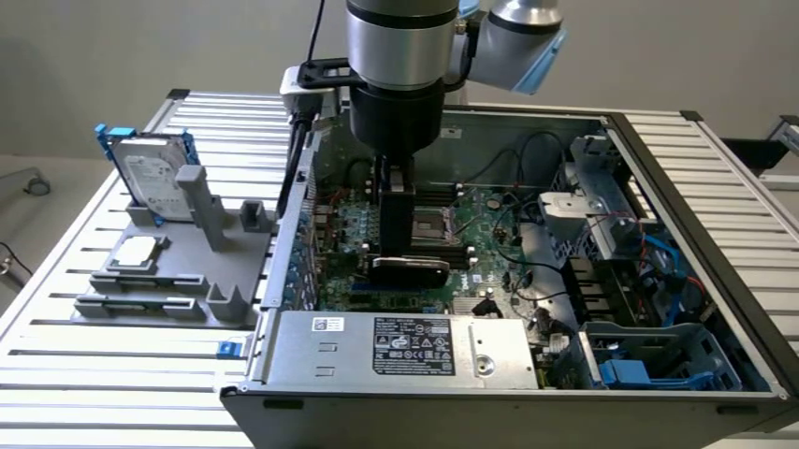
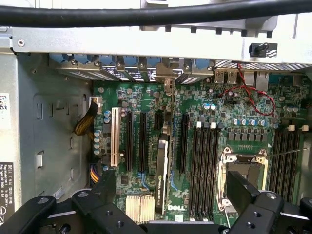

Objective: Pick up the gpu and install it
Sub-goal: 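Press down on the gpu until it lock into place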

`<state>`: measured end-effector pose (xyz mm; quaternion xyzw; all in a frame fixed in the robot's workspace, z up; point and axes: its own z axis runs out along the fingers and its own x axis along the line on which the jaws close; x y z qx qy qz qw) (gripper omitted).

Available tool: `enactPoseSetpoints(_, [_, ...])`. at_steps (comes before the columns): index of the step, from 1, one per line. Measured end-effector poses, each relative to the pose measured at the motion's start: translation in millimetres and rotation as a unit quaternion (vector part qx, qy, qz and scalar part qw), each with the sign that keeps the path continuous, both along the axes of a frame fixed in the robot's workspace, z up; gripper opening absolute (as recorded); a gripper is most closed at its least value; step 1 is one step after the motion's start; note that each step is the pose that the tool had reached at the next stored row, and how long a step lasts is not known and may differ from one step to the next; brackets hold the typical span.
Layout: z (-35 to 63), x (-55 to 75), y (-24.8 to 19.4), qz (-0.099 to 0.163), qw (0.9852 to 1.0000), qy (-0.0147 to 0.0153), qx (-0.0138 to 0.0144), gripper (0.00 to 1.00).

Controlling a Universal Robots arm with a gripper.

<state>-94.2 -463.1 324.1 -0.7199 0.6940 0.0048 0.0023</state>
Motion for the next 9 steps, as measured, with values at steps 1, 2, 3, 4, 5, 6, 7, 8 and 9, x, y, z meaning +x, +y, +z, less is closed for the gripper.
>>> enactPoseSetpoints(1, [0.0, 0.0, 0.0, 0.0, 1.0, 0.0, 0.0, 0.99])
enactPoseSetpoints(2, [0.0, 0.0, 0.0, 0.0, 1.0, 0.0, 0.0, 0.99])
enactPoseSetpoints(3, [0.0, 0.0, 0.0, 0.0, 1.0, 0.0, 0.0, 0.99])
enactPoseSetpoints(4, [0.0, 0.0, 0.0, 0.0, 1.0, 0.0, 0.0, 0.99])
enactPoseSetpoints(5, [0.0, 0.0, 0.0, 0.0, 1.0, 0.0, 0.0, 0.99])
enactPoseSetpoints(6, [0.0, 0.0, 0.0, 0.0, 1.0, 0.0, 0.0, 0.99])
enactPoseSetpoints(7, [0.0, 0.0, 0.0, 0.0, 1.0, 0.0, 0.0, 0.99])
enactPoseSetpoints(8, [0.0, 0.0, 0.0, 0.0, 1.0, 0.0, 0.0, 0.99])
enactPoseSetpoints(9, [0.0, 0.0, 0.0, 0.0, 1.0, 0.0, 0.0, 0.99])
